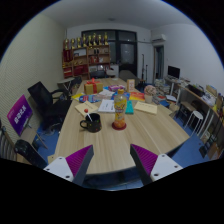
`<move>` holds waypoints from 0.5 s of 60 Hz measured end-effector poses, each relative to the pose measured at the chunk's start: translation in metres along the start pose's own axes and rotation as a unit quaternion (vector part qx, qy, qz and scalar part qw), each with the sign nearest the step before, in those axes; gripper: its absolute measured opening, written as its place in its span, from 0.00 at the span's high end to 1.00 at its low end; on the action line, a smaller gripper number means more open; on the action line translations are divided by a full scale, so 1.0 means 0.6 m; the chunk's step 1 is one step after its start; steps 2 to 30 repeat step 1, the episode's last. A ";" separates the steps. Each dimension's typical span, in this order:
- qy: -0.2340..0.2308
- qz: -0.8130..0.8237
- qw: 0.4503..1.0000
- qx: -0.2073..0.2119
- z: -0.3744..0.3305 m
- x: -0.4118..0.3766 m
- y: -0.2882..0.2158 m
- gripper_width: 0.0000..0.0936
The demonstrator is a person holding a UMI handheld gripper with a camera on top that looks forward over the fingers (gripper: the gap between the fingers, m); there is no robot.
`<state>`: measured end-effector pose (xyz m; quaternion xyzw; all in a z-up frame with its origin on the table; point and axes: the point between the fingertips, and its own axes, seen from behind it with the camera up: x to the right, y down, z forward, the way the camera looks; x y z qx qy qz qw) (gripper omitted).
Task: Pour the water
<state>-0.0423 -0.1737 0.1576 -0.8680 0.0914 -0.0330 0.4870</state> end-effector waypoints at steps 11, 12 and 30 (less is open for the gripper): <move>0.002 0.001 1.000 -0.001 -0.012 -0.004 0.003 0.11; 0.002 0.001 1.000 -0.001 -0.012 -0.004 0.003 0.11; 0.002 0.001 1.000 -0.001 -0.012 -0.004 0.003 0.11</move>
